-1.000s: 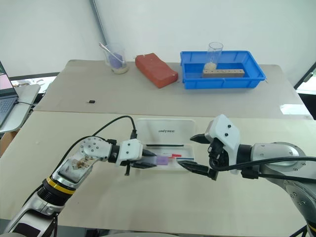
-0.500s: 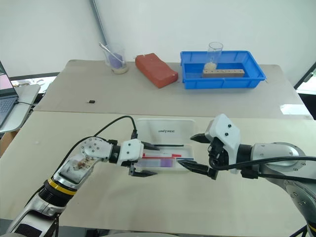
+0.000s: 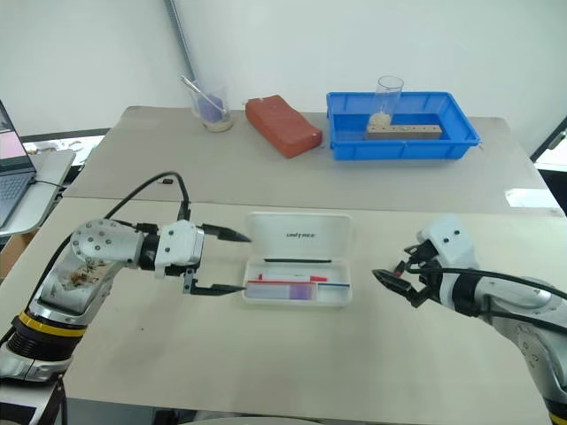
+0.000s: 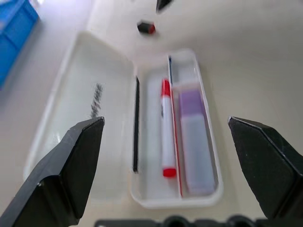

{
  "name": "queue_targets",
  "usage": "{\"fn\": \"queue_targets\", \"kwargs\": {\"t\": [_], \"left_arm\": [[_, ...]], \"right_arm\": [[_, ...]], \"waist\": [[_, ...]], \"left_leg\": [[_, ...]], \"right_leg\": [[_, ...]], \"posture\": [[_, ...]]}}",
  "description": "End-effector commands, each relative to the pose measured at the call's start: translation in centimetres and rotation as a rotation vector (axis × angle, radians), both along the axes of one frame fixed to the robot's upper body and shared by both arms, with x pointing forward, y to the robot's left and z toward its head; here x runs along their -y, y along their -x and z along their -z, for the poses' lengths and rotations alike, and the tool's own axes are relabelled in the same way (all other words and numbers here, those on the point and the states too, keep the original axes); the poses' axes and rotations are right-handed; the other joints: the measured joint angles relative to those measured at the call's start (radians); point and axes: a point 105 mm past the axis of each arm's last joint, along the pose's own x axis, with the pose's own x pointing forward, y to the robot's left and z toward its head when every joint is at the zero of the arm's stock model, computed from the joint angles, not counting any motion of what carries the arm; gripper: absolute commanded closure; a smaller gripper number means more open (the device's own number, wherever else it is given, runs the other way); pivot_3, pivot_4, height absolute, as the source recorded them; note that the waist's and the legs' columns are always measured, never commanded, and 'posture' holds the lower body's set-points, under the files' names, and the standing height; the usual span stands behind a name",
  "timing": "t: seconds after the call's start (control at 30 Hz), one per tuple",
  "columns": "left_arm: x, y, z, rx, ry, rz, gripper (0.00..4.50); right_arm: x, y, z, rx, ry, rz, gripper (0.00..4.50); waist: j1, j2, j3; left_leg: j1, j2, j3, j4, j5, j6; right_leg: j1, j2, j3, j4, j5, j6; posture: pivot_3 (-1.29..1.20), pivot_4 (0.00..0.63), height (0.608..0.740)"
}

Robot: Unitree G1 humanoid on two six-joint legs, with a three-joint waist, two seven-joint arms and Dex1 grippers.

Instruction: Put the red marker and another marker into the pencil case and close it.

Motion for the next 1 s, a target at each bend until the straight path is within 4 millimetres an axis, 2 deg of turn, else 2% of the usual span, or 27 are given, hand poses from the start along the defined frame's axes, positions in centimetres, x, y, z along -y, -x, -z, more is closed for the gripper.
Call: {"fn": "queue_targets", "kwargs": {"t": [0.03, 0.13, 0.3, 0.5, 0.6, 0.73, 0.77, 1.0], "left_arm": [[1.2, 0.8, -3.3, 0.02, 0.124, 0.031, 0.05], [1.7, 1.6, -3.5, 0.015, 0.124, 0.061, 0.05], [1.8, 1.8, -2.8, 0.013, 0.099, 0.056, 0.05], [1.6, 2.0, -2.5, 0.001, 0.087, 0.055, 0.05], [1.5, 2.0, -2.5, -0.005, 0.085, 0.049, 0.05], [1.6, 2.1, -2.5, -0.007, 0.086, 0.047, 0.0], [1.6, 2.0, -2.5, -0.005, 0.087, 0.047, 0.0], [1.6, 1.9, -2.8, -0.001, 0.094, 0.044, 0.0]], "right_arm": [[0.2, -0.9, -0.1, 0.032, -0.012, 0.136, 0.0], [0.0, -1.6, 0.5, 0.035, -0.019, 0.246, 0.0], [-0.1, -2.2, 1.9, 0.003, -0.008, 0.357, 0.0], [-0.8, -1.3, 3.8, -0.057, 0.046, 0.349, 0.0], [-0.1, -1.1, 4.6, -0.07, 0.07, 0.373, 0.0], [0.6, -1.6, 4.9, -0.06, 0.062, 0.401, 1.16], [0.6, -1.8, 5.0, -0.055, 0.059, 0.403, 1.61], [0.7, -2.1, 5.2, -0.045, 0.063, 0.402, 3.92]], "waist": [[-0.007, 0.001, 0.0], [-0.013, 0.003, -0.001], [-0.009, 0.004, -0.001], [-0.004, 0.007, -0.003], [-0.007, 0.007, -0.003], [-0.005, 0.006, -0.003], [-0.005, 0.006, -0.003], [-0.004, 0.006, -0.003]], "left_leg": [[0.0, 0.0, 0.0, 0.0, 0.0, 0.0], [0.0, 0.0, -0.001, -0.001, 0.0, 0.0], [0.001, 0.0, -0.002, -0.001, 0.0, 0.0], [0.0, -0.001, -0.002, 0.0, 0.0, 0.0], [0.0, 0.0, -0.001, 0.0, 0.0, 0.0], [0.002, 0.0, -0.002, 0.0, 0.0, 0.0], [0.002, 0.0, -0.002, 0.0, 0.0, 0.0], [0.002, 0.0, -0.002, 0.0, 0.0, 0.0]], "right_leg": [[0.0, 0.0, 0.0, 0.0, 0.0, 0.0], [-0.001, 0.002, 0.001, 0.001, 0.0, 0.0], [-0.001, 0.003, 0.002, 0.001, 0.0, 0.0], [0.0, 0.002, 0.002, 0.001, 0.0, 0.0], [0.0, 0.002, 0.002, 0.001, 0.0, 0.0], [0.0, 0.002, 0.001, 0.001, -0.001, 0.002], [0.0, 0.002, 0.001, 0.001, -0.001, 0.002], [0.001, 0.002, 0.001, 0.0, -0.001, 0.001]], "posture": [[0.0, 0.15, 0.74], [0.0, 0.15, 0.74], [0.0, 0.15, 0.74], [0.0, 0.15, 0.74], [0.0, 0.15, 0.74], [0.0, 0.15, 0.74], [0.0, 0.15, 0.74], [0.0, 0.15, 0.74]]}}
